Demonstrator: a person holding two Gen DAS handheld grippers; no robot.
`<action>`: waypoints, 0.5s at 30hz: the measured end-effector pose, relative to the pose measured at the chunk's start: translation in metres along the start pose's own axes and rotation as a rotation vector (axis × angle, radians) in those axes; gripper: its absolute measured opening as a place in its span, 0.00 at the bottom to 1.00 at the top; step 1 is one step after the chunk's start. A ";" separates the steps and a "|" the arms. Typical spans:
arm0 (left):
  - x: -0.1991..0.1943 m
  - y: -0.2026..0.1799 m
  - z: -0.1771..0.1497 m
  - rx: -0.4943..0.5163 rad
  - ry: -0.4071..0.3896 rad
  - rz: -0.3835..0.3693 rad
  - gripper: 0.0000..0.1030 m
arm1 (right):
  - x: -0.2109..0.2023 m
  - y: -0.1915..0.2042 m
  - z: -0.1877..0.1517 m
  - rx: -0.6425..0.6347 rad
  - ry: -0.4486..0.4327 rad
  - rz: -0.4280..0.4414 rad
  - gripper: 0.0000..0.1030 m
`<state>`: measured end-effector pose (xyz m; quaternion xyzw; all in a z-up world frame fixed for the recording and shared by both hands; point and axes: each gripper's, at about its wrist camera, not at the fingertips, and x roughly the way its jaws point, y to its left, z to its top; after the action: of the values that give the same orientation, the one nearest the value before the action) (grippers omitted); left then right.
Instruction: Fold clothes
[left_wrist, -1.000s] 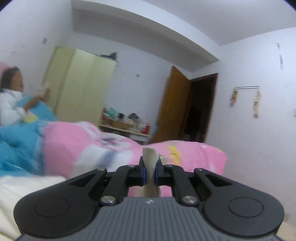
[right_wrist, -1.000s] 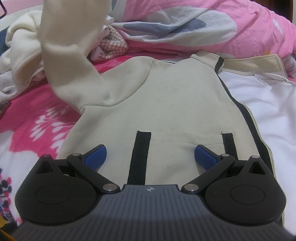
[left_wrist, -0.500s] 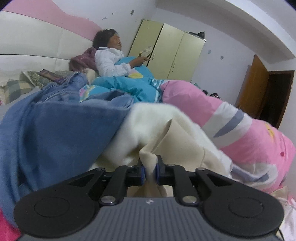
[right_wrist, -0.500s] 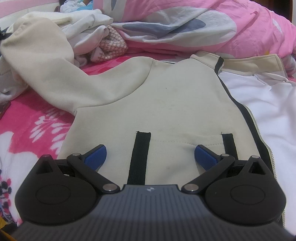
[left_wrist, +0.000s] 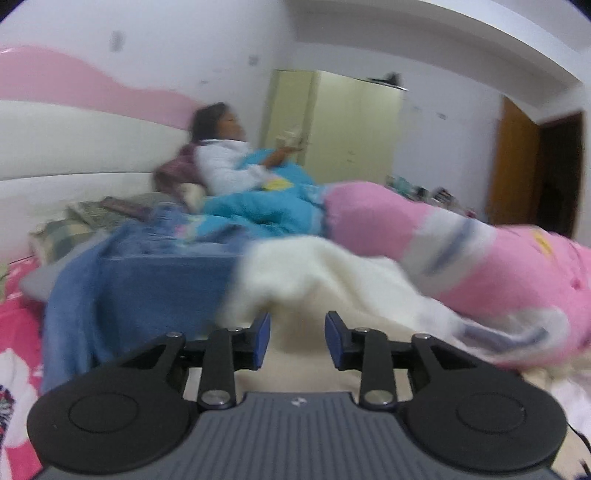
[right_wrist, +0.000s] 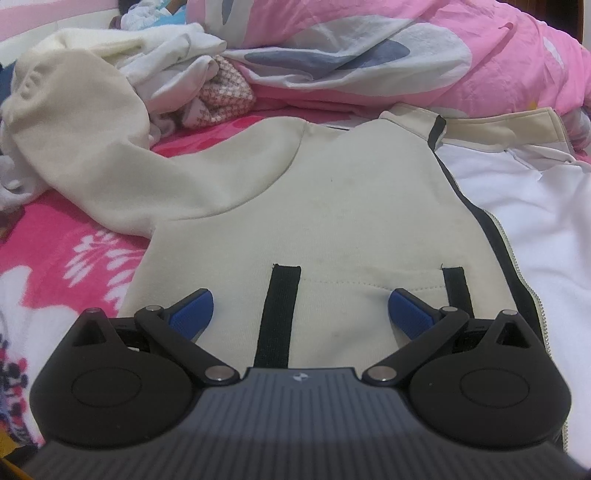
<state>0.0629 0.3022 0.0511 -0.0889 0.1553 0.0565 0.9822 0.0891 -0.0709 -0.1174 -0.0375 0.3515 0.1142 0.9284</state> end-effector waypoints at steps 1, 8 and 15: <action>-0.003 -0.014 -0.007 -0.002 0.032 -0.034 0.34 | -0.004 -0.001 0.003 0.003 0.002 0.013 0.99; 0.014 -0.087 -0.085 -0.067 0.229 -0.163 0.34 | -0.044 -0.009 0.061 -0.065 -0.061 0.137 0.99; 0.033 -0.103 -0.135 -0.126 0.306 -0.161 0.33 | 0.011 -0.002 0.135 -0.308 -0.074 0.275 0.95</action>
<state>0.0688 0.1782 -0.0698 -0.1701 0.2915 -0.0267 0.9409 0.1848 -0.0507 -0.0237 -0.1263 0.2972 0.2936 0.8997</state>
